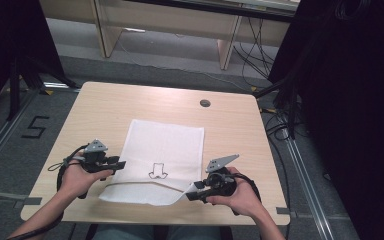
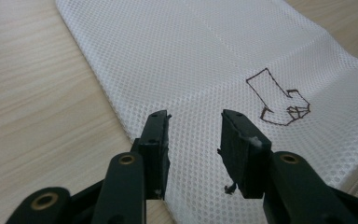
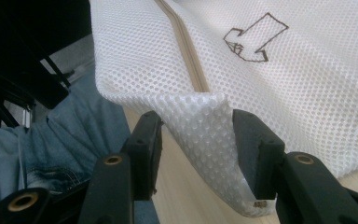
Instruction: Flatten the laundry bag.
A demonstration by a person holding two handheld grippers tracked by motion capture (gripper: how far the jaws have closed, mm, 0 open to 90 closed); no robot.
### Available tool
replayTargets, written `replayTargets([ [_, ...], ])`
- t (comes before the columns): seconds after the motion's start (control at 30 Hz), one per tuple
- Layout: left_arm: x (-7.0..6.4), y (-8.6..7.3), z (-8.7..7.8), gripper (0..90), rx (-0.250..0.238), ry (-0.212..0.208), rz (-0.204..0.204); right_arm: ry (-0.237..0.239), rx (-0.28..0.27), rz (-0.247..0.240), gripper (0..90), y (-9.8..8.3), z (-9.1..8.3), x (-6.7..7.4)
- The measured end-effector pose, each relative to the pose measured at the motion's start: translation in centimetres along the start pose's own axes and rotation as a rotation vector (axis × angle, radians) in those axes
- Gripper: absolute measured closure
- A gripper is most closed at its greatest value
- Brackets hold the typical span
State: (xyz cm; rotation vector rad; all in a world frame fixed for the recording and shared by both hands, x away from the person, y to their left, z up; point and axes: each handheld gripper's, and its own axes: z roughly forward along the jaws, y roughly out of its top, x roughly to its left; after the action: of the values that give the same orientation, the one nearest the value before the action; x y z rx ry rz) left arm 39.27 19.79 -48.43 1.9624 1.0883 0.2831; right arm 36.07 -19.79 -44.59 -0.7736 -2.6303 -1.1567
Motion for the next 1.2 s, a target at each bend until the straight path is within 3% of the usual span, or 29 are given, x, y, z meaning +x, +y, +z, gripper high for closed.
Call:
replayTargets([
  [0.07, -0.2, 0.0, 0.1, 61.7, 0.005, -0.010, 0.008, -0.026, 0.014, -0.034, 54.6, -0.1, 0.0, -0.1],
  [0.17, -0.6, -0.1, 0.4, 61.8, 0.021, -0.025, 0.028, -0.021, 0.025, -0.052, 54.6, -0.1, 0.1, -0.2],
  [0.27, -1.1, -0.1, 0.8, 61.8, 0.036, -0.037, 0.042, -0.038, 0.046, -0.026, 54.6, -0.2, -0.2, 0.0],
  [0.33, -1.2, -0.2, 1.0, 62.1, 0.051, -0.040, 0.057, -0.041, 0.038, -0.039, 53.9, -0.2, -0.4, -0.2],
  [0.43, -1.2, -0.4, 1.3, 62.1, 0.102, -0.056, 0.085, -0.028, 0.032, -0.014, 53.3, -0.2, -0.6, 0.0],
  [0.47, -1.3, -0.5, 1.5, 62.2, 0.109, -0.061, 0.072, -0.026, 0.022, -0.023, 53.2, -0.2, -0.8, -0.1],
  [0.5, -1.3, -0.6, 1.6, 62.4, 0.134, -0.061, 0.098, -0.029, 0.018, -0.004, 52.6, -0.2, -1.1, -0.1],
  [0.57, -1.3, -0.7, 1.7, 62.6, 0.147, -0.062, 0.093, -0.022, 0.014, 0.002, 52.1, -0.2, -1.2, -0.1],
  [0.6, -1.3, -0.7, 1.8, 62.7, 0.153, -0.054, 0.099, -0.007, 0.006, 0.030, 51.9, -0.2, -1.3, 0.0],
  [0.63, -1.4, -0.8, 1.9, 62.7, 0.171, -0.068, 0.101, -0.007, -0.007, 0.021, 51.9, -0.2, -1.4, 0.0],
  [0.67, -1.4, -0.8, 2.0, 62.7, 0.173, -0.061, 0.104, -0.013, -0.013, 0.045, 51.9, -0.2, -1.4, 0.1],
  [0.73, -1.6, -0.8, 2.0, 63.0, 0.184, -0.069, 0.120, -0.035, -0.031, 0.034, 55.8, -0.1, -1.2, -0.1],
  [0.77, -1.7, -0.7, 1.8, 63.2, 0.183, -0.072, 0.129, -0.048, -0.015, 0.059, 59.6, -0.1, -1.1, -0.1],
  [0.8, -1.7, -0.7, 1.8, 63.6, 0.183, -0.072, 0.129, -0.048, -0.015, 0.059, 59.6, -0.1, -1.1, -0.1],
  [0.83, -1.8, -0.6, 1.4, 63.6, 0.179, -0.073, 0.149, -0.081, -0.005, 0.055, 63.4, -0.1, -0.8, -0.3],
  [0.9, -1.9, -0.5, 0.8, 68.1, 0.176, -0.074, 0.152, -0.186, 0.092, 0.046, 79.0, -0.1, 0.5, -0.7],
  [0.93, -2.0, -0.5, 0.6, 68.1, 0.174, -0.079, 0.151, -0.186, 0.092, 0.046, 79.0, -0.1, 0.5, -0.7],
  [0.97, -2.3, -0.6, 0.2, 72.7, 0.182, -0.092, 0.152, -0.219, 0.154, 0.060, 86.3, 0.0, 1.2, -0.7],
  [1.03, -2.7, -1.0, -0.3, 74.5, 0.200, -0.104, 0.166, -0.221, 0.168, 0.052, 88.6, 0.0, 1.5, -0.7],
  [1.1, -3.4, -1.7, -0.5, 78.5, 0.251, -0.117, 0.212, -0.244, 0.229, 0.059, 90.0, 0.3, 2.7, -0.8],
  [1.2, -3.8, -2.1, -0.4, 79.4, 0.282, -0.130, 0.224, -0.260, 0.263, 0.061, 90.0, 0.3, 3.5, -0.9],
])
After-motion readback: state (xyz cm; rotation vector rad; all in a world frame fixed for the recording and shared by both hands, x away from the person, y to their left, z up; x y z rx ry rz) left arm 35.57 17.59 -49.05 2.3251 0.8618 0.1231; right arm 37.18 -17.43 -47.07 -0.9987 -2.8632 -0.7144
